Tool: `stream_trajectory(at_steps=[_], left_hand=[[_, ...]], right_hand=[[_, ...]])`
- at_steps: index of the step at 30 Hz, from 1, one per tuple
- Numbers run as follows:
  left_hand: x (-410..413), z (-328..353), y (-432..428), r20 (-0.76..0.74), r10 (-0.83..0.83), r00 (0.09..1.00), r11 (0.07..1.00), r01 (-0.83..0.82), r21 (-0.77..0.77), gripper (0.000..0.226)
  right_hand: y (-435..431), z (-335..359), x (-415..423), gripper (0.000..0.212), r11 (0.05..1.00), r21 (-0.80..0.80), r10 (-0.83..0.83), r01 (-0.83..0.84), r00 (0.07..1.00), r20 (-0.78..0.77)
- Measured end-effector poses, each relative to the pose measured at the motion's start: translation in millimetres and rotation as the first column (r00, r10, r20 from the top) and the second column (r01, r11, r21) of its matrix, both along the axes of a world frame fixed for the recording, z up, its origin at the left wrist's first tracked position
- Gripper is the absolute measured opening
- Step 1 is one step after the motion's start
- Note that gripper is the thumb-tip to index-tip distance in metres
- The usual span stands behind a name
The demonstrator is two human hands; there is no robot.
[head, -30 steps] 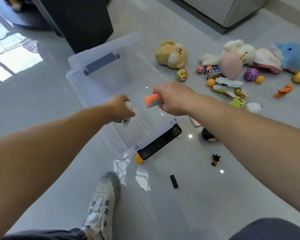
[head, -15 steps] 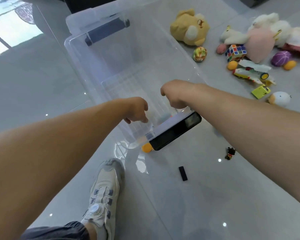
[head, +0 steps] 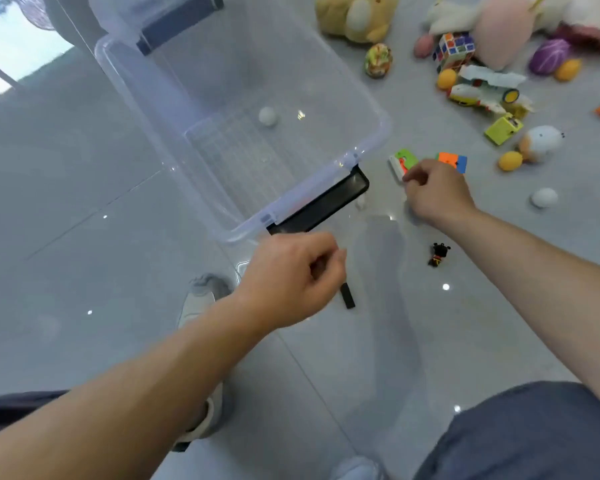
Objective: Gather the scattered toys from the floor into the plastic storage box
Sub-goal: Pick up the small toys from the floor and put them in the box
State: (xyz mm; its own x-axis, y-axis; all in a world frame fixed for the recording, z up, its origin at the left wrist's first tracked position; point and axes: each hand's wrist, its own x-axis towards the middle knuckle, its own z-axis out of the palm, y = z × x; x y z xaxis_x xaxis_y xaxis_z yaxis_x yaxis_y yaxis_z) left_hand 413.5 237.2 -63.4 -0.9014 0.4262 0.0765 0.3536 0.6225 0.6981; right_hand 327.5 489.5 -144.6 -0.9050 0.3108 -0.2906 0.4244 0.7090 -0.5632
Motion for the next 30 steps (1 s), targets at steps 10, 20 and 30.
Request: stream_trajectory(at_steps=[10, 20, 30], left_hand=[[0, -144, -11, 0.329, 0.317, 0.89, 0.734, -0.01, -0.679, 0.056], [11, -172, 30, 0.391, 0.217, 0.895, 0.81, 0.059, -0.584, 0.04], [11, -171, 77, 0.519, 0.093, 0.85, 0.772, 0.268, -0.576, 0.057]], right_hand=[[-30, -94, -7, 0.064, 0.697, 0.101, 0.648, -0.71, 0.685, 0.333], [-7, -102, 40, 0.016, 0.618, 0.241, 0.683, -0.748, 0.663, 0.306], [69, -81, 94, 0.059, 0.883, 0.415, 0.066, -0.22, 0.932, 0.355]])
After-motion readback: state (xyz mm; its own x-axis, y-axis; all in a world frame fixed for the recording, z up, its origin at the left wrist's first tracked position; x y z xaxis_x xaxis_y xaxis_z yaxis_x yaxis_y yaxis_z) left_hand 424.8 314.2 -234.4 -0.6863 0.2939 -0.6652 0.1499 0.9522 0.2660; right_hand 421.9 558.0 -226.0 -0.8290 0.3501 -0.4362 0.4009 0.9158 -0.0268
